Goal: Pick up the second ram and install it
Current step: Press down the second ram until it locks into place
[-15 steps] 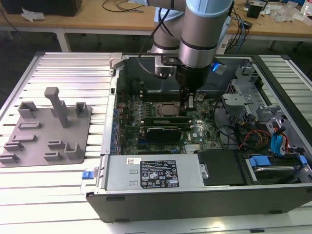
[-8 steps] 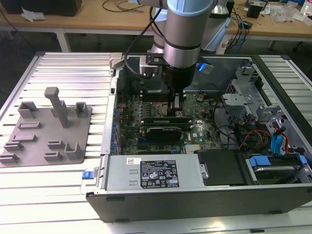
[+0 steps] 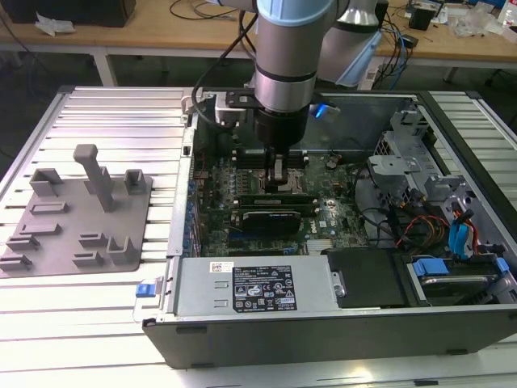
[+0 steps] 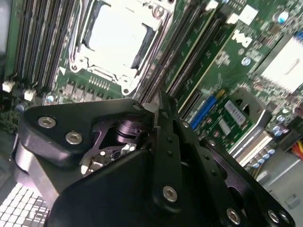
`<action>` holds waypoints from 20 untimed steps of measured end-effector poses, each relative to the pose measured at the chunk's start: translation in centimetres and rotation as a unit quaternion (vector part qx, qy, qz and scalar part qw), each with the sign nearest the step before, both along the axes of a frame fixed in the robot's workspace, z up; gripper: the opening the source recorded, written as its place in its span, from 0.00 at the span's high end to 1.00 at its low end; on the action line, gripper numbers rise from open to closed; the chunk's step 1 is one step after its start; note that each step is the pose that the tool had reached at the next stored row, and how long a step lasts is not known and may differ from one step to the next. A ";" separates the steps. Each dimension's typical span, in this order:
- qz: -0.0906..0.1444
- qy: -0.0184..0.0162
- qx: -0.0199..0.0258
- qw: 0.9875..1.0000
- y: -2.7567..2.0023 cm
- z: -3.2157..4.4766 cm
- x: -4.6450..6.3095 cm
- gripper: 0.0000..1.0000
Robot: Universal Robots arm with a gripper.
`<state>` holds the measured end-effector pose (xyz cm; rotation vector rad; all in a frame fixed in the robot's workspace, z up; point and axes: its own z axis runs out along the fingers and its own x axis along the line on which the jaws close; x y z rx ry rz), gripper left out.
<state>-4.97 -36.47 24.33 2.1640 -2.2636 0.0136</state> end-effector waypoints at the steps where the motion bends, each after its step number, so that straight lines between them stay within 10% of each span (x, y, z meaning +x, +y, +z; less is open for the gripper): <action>1: 0.000 0.000 0.000 1.000 0.00 0.00 -0.2 0.92; 20: 0.003 0.000 0.000 1.000 0.01 -1.21 -1.3 0.92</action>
